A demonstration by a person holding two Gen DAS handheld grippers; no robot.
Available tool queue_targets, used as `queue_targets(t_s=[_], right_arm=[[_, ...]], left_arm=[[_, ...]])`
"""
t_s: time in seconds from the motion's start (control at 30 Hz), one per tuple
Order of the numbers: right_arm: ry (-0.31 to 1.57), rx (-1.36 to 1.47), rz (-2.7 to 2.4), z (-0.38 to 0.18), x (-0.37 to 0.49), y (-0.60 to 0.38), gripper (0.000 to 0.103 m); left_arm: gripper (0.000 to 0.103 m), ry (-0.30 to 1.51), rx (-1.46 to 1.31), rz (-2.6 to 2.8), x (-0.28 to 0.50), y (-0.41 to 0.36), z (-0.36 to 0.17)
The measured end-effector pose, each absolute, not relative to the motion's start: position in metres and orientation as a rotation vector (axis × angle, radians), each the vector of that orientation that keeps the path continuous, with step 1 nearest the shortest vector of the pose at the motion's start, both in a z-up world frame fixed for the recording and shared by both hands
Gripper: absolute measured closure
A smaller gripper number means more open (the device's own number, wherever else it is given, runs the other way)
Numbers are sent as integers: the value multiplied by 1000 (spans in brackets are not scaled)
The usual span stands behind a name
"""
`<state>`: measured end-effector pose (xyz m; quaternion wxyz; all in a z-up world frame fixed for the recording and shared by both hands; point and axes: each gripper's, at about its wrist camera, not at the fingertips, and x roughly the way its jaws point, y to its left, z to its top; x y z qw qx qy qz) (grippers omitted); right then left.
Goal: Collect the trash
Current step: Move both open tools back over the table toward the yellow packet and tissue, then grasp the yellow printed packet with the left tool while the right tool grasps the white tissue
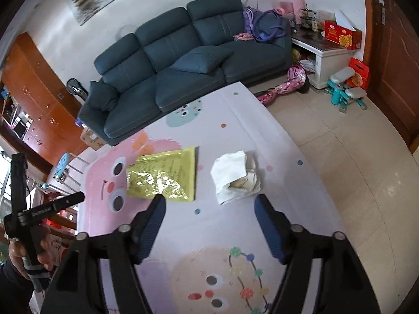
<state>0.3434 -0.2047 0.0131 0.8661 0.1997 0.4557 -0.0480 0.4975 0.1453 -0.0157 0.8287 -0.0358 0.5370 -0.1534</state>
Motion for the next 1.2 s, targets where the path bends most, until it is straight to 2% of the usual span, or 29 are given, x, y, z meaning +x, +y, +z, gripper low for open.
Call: queue_targets(t_s=[0.17, 0.3, 0.87, 1.0, 1.2], right_arm=[[985, 470, -119, -7, 363, -219, 31], [1001, 503, -131, -21, 378, -225, 31], [1161, 536, -188, -105, 426, -233, 30], [1134, 457, -185, -103, 426, -223, 40], [1116, 484, -190, -101, 418, -223, 48]], left_arm=[[23, 1165, -58, -360, 517, 139, -33], [9, 1169, -37, -408, 524, 135, -42], [9, 1219, -21, -538, 564, 108, -88], [9, 1239, -35, -571, 577, 95, -97], [12, 1305, -17, -600, 590, 71, -120]])
